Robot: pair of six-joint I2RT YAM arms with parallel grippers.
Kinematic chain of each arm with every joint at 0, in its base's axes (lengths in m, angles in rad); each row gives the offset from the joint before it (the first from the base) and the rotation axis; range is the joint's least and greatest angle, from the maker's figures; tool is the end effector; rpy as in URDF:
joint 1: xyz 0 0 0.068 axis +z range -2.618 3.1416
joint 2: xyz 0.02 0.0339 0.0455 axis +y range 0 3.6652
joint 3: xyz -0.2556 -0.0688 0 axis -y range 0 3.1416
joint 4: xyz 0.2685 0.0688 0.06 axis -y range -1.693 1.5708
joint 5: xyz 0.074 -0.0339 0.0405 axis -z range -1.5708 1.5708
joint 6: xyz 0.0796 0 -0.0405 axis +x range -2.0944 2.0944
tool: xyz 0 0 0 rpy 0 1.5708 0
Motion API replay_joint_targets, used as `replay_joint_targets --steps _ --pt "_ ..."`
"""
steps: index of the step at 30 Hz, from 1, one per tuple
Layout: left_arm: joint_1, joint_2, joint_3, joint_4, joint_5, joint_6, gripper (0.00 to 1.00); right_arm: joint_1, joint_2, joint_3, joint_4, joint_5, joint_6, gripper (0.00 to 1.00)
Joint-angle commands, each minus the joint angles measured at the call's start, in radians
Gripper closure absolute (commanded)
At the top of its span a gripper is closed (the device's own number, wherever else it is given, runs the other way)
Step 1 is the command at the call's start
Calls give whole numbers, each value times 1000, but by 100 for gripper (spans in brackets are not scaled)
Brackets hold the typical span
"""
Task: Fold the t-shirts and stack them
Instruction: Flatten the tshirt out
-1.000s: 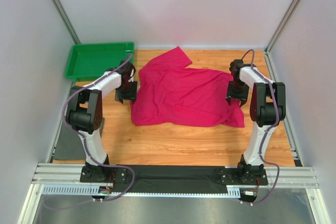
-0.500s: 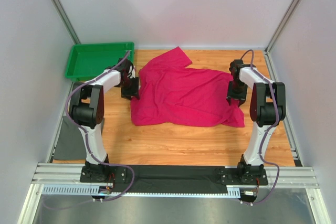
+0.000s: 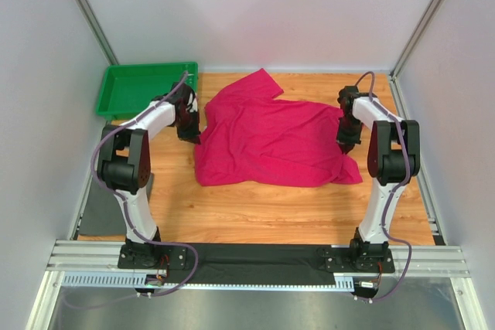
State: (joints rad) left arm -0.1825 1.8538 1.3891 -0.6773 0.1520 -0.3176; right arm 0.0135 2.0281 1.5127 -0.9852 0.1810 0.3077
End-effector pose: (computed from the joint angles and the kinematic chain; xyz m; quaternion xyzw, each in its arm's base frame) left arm 0.4126 -0.0884 0.1534 -0.0496 0.9732 -0.1244 0.1872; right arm 0.4069 -0.0088 0.1108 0.1490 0.9841 -0.0836 0.0489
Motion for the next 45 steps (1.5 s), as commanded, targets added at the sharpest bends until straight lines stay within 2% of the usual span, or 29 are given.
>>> replay_joint_targets --steps 1,3,7,13,14,15,20,24,27,31,35,36,38,39,40,42,43,44,45 --pt "-2 -200 24 25 1 -28 100 -4 -144 76 -24 8 37 100" --pt "0 -295 8 63 -6 -35 100 -4 -198 76 -20 18 28 100" --pt "-2 -390 -10 79 1 -54 100 -3 -255 77 -58 24 28 100" --pt "-2 -645 -81 128 9 -86 100 -3 -512 -41 -4 63 34 99" --pt "-2 -697 -88 136 4 -87 100 -4 -598 -69 23 64 36 100" --pt "-2 -714 -90 130 0 -86 100 -4 -636 -98 86 60 36 100" --pt "-2 -797 -7 46 -26 -77 100 -3 -773 -52 80 40 59 100" --pt "-11 -811 89 -13 -58 -67 100 -3 -764 66 -38 23 45 100" --pt "-47 -857 126 -63 -127 -48 100 -4 -827 61 -93 15 51 100" --pt "-75 -921 93 -106 -215 -26 100 -4 -936 -18 -104 -1 85 100" --pt "-77 -863 27 -71 -189 -18 100 -4 -886 -59 -73 -15 88 100" --pt "-77 -835 24 -68 -175 -15 100 -4 -828 -46 -67 -17 82 100" --pt "-75 -713 40 -76 -163 -6 100 -4 -755 -29 -64 -24 77 99" --pt "-75 -659 83 -93 -163 5 100 -4 -667 6 -67 -28 64 98" --pt "-75 -540 109 -129 -161 14 100 -4 -619 23 -72 -26 59 97" --pt "-74 -403 227 -186 -158 38 100 -4 -463 69 -86 -35 51 89" --pt "-74 -281 261 -217 -158 49 100 -4 -410 120 -89 -32 39 83" --pt "-74 -222 299 -235 -158 55 95 -33 -360 153 -99 -20 33 76" --pt "-74 -172 392 -260 -181 57 77 -41 -260 217 -102 10 25 75"
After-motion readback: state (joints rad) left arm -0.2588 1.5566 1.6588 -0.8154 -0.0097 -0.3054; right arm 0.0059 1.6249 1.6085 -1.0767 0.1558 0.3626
